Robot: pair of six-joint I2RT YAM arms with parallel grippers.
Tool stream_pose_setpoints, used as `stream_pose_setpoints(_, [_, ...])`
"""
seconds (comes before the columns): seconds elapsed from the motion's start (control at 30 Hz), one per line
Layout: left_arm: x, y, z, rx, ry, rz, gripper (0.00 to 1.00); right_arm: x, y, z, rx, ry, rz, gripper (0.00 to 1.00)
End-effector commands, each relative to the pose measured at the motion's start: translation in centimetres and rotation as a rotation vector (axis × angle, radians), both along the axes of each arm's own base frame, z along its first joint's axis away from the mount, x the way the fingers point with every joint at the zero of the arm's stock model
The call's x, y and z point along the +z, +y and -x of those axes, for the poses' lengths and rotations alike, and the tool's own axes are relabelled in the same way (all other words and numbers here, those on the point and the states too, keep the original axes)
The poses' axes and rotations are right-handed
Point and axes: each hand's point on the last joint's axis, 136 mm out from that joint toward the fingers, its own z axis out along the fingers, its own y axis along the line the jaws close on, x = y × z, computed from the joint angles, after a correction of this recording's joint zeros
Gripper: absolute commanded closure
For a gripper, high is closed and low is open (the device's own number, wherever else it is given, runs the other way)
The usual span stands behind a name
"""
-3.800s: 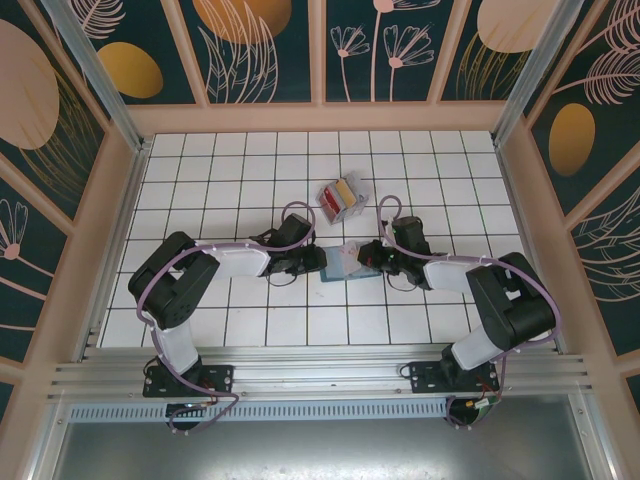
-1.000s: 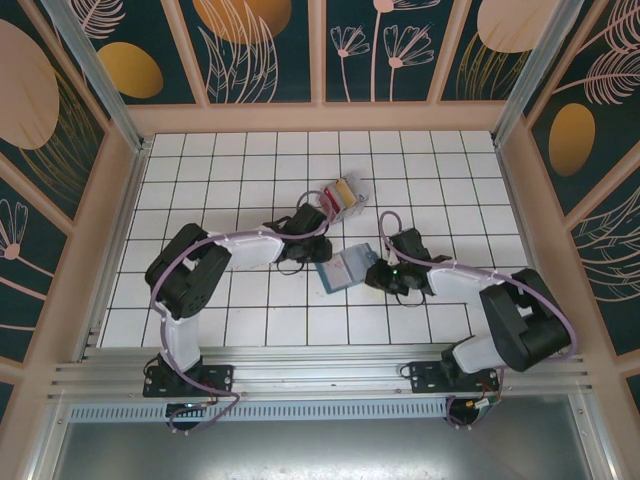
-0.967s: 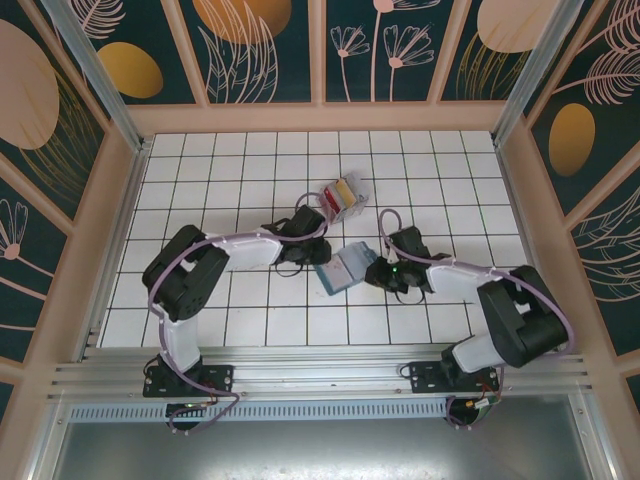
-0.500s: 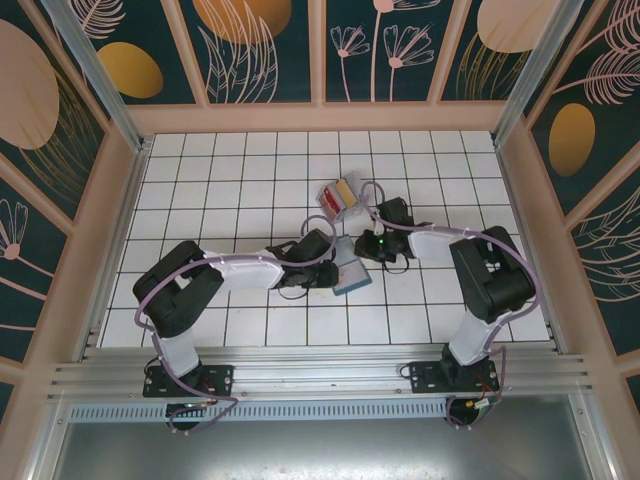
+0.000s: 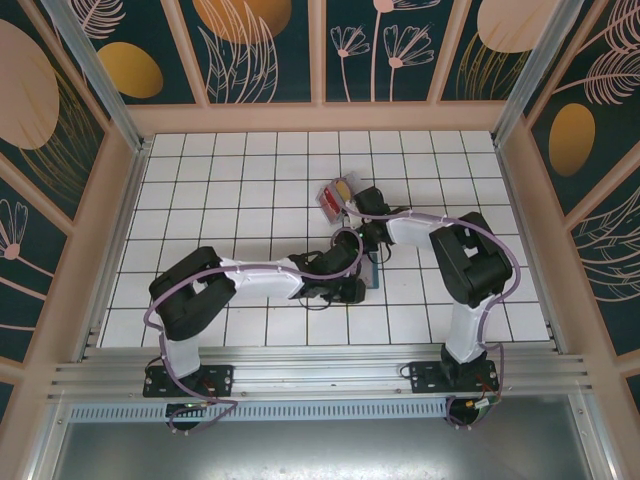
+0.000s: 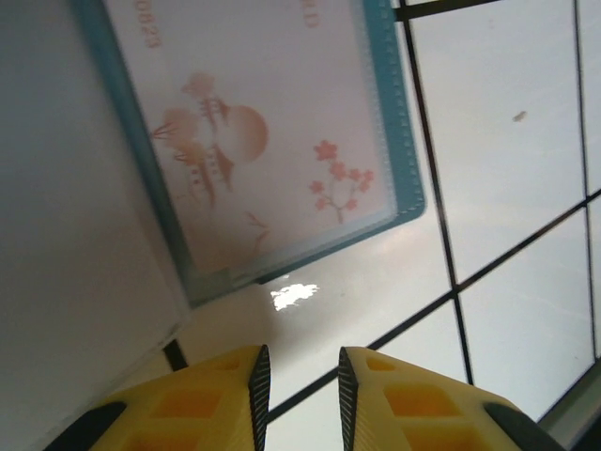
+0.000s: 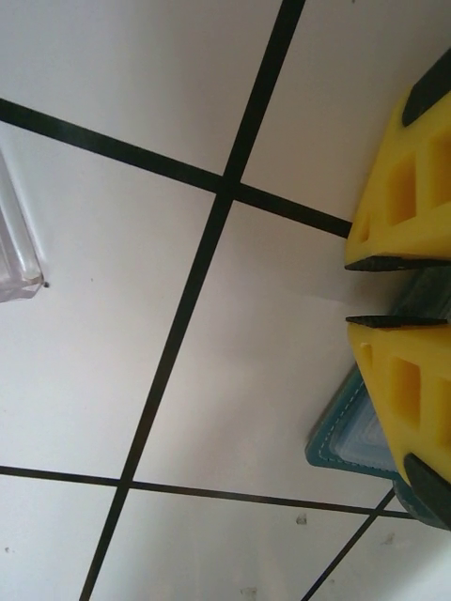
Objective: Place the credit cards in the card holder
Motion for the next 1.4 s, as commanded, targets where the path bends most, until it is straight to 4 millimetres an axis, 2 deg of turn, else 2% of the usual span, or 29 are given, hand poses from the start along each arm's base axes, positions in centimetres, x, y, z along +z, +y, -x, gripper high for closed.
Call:
stream_pose_setpoints(0.0, [1.9,1.0,-1.1,0.043,-0.05,-0.027,0.71,-0.5,-0.8,1.7,0.022,0.062,0.035,0.78])
stream_pose_setpoints(0.07, [3.4,1.1,-1.5,0.062,-0.083,-0.01,0.7,0.6,-1.0,1.3,0.012,0.045,0.016,0.78])
stream_pose_setpoints(0.2, [8.8,2.2,-3.4,0.123,-0.184,0.068,0.66,4.4,-1.3,-0.5,-0.015,-0.047,0.005,0.76])
stream_pose_setpoints(0.27, [11.3,4.1,-5.1,0.179,-0.213,0.116,0.6,6.9,-1.7,-1.7,-0.038,-0.124,0.015,0.73])
stream_pose_setpoints(0.33, [13.1,6.7,-7.0,0.24,-0.234,0.139,0.58,9.6,-2.4,-3.0,-0.074,-0.205,0.016,0.7])
stream_pose_setpoints(0.4, [14.3,9.4,-9.0,0.296,-0.28,0.112,0.55,11.9,-3.4,-4.1,-0.117,-0.275,0.012,0.67])
stream_pose_setpoints(0.47, [14.7,11.2,-10.6,0.333,-0.302,0.088,0.54,13.5,-4.6,-5.2,-0.164,-0.332,0.015,0.64])
stream_pose_setpoints(0.6, [13.7,13.1,-13.2,0.384,-0.279,0.084,0.53,15.5,-7.2,-7.5,-0.252,-0.397,0.028,0.58])
stream_pose_setpoints(0.77, [11.7,12.8,-16.4,0.398,-0.241,0.103,0.5,15.5,-9.1,-10.7,-0.299,-0.416,0.054,0.52])
stream_pose_setpoints(0.87, [11.1,12.0,-18.4,0.39,-0.234,0.115,0.49,14.6,-8.5,-12.2,-0.26,-0.395,0.072,0.49])
stream_pose_setpoints(0.9, [10.1,11.7,-19.2,0.388,-0.221,0.101,0.49,14.0,-8.3,-12.7,-0.246,-0.381,0.081,0.48])
stream_pose_setpoints(1.03, [8.4,10.5,-21.8,0.375,-0.186,0.122,0.49,12.2,-7.4,-14.4,-0.205,-0.339,0.103,0.46])
stream_pose_setpoints(1.23, [6.7,8.3,-24.6,0.344,-0.158,0.15,0.49,10.5,-6.8,-15.8,-0.174,-0.307,0.127,0.44])
stream_pose_setpoints(1.37, [4.7,7.4,-25.7,0.323,-0.127,0.14,0.49,9.2,-6.3,-16.0,-0.149,-0.275,0.135,0.43])
